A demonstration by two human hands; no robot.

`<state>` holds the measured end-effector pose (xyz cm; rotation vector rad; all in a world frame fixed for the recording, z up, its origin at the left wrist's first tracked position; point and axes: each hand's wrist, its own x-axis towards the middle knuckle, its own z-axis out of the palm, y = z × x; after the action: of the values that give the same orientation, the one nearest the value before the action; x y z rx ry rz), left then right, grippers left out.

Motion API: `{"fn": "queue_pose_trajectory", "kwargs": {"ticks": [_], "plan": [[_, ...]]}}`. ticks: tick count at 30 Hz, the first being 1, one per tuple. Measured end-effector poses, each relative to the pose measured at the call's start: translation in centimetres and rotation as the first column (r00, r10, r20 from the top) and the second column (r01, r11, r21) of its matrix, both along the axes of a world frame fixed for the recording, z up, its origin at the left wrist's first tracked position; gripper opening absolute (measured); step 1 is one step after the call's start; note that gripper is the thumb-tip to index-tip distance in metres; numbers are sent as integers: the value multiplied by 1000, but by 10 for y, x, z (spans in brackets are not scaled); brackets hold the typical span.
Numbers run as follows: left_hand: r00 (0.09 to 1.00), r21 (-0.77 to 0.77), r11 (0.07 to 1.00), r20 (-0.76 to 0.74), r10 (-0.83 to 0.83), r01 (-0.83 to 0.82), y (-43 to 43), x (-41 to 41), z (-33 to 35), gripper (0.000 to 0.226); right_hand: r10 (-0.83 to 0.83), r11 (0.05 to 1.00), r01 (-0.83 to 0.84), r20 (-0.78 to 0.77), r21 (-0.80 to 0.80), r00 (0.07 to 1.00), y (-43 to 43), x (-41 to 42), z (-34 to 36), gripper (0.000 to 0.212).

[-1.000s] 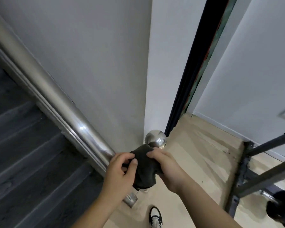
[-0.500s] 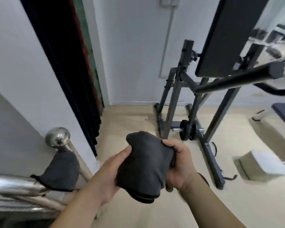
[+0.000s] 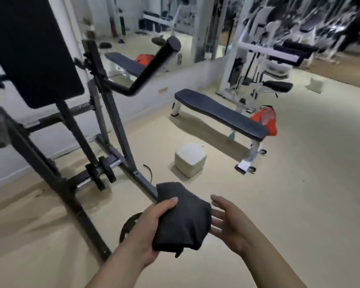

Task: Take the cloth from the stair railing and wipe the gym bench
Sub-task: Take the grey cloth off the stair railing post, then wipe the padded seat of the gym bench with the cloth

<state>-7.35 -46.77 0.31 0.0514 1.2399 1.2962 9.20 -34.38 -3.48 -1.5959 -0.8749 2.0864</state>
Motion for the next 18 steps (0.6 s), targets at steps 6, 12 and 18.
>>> {"fn": "queue_pose_trajectory", "kwargs": {"ticks": [6,12,18], "plan": [[979,23,987,-136,-153,157,158,21,3,33,-92,994,92,-9,65,996,118,31,10,27],[882,31,928,-322,-343,372,321,4,-8,23,67,977,-66,-1,203,998,253,-15,20,51],[799,35,840,-333,-501,542,497,0,5,16,-92,972,81,42,220,995,409,-20,39,45]]}}
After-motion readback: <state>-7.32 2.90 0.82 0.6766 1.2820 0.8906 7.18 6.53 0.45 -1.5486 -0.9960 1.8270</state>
